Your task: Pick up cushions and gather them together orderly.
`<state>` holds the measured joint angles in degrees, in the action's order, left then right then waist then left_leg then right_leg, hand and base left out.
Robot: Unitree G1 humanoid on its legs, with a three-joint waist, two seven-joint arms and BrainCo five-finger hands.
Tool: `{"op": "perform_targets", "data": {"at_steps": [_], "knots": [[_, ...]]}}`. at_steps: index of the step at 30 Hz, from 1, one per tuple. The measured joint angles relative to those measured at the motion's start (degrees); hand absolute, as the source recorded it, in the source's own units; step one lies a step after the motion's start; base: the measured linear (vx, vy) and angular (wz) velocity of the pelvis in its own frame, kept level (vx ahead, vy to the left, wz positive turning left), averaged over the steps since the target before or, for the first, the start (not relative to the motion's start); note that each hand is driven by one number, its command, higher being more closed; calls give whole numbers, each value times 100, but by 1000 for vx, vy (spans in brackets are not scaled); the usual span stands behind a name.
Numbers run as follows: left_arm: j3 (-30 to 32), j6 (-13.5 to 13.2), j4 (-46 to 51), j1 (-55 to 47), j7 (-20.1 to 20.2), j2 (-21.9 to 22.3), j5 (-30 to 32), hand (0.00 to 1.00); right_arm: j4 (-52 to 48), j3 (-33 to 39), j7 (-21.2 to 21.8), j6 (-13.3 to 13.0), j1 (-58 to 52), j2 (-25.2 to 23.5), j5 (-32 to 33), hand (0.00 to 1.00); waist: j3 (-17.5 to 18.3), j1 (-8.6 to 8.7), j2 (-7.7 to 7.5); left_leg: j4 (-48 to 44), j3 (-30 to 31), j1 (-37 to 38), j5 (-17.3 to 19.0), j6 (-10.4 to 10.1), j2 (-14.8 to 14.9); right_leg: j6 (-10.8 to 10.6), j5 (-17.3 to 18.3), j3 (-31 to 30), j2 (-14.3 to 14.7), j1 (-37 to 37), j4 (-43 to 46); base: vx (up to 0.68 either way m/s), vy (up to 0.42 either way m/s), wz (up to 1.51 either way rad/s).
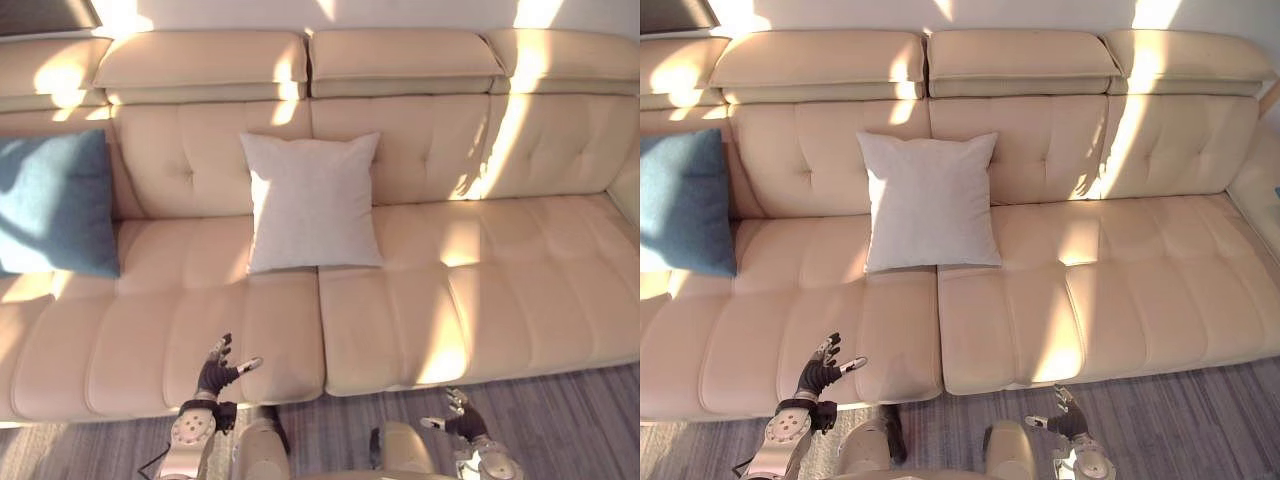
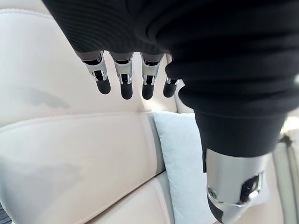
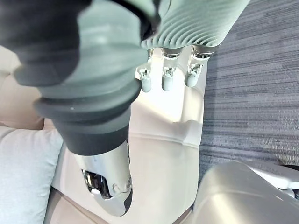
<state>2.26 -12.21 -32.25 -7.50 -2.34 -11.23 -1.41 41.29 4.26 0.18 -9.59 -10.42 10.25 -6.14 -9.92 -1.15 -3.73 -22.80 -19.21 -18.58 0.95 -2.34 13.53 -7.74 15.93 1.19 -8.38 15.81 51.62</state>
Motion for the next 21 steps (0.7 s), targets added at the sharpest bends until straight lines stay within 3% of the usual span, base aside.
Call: {"op": "perform_targets", "data": {"at_steps": [2, 3, 4, 6, 8, 12, 13, 15, 16, 21], "knots": [[-21, 27, 70, -70, -37, 207, -47, 0, -86, 37, -23, -2, 33, 62, 5, 0, 26, -40, 123, 326, 0, -114, -371, -45, 91, 230, 387, 149, 160, -109, -652, -262, -180, -14], [-48, 28, 151, -131, -37, 303, -148, 0, -235, 30, -47, -21, 66, 115, 20, 0, 34, -189, 219, 731, -79, -277, -745, -150, 170, 457, 710, 358, 269, -109, -1291, -420, -291, -35], [-48, 43, 133, -129, -43, 341, -189, 0, -217, 34, -52, -16, 159, 171, 86, 0, -23, -197, 317, 1044, -72, -319, -898, -230, 221, 694, 830, 396, 390, -58, -1551, -448, -284, -25], [-52, 65, 129, -152, -40, 382, -261, 0, -208, 41, -106, 10, 158, 210, 151, 0, -114, -108, 431, 1402, -47, -264, -852, -367, 272, 850, 624, 603, 462, -49, -1713, -307, -141, 22], [-49, 61, 156, -229, -38, 382, -261, 0, -215, 166, -126, 14, 62, 208, 161, 0, -125, -106, 393, 821, -28, -62, -827, -338, 212, 975, 370, 664, 446, -146, -2005, -250, -105, 17], [-24, 59, 260, -331, -36, 384, -263, 0, -231, 196, -124, 24, 178, 254, 153, 0, -103, -119, 382, -335, 221, 147, 234, -230, 138, 926, 18, 413, 466, -44, -2376, -180, 5, -27], [-25, 59, 243, -398, -32, 392, -262, 0, -239, 195, -125, 23, 255, 239, 147, 0, -94, -116, 394, -361, 383, 459, 630, -279, 22, 853, -99, 272, 495, -35, -2441, -86, 91, -43], [-21, 59, 211, -395, -38, 392, -263, 0, -211, 205, -130, 60, 295, 223, 125, 0, -28, -112, 480, 212, 605, 805, 918, -418, -168, 748, -159, 140, 508, 23, -2424, -105, 147, -38], [-12, 58, 139, -334, -46, 382, -264, 0, -206, 204, -120, 103, 296, 195, 112, 0, 5, -77, 399, 430, 518, 881, 836, -359, -264, 644, -248, 43, 428, 49, -2516, -88, 139, -23], [-10, 61, -154, -220, -46, 370, -258, 0, -213, 318, -133, 106, 338, 203, 117, 0, 39, 72, 407, 506, 180, 977, 837, -259, -428, 438, -693, -306, 428, -10, -3096, -23, 143, -36]]}}
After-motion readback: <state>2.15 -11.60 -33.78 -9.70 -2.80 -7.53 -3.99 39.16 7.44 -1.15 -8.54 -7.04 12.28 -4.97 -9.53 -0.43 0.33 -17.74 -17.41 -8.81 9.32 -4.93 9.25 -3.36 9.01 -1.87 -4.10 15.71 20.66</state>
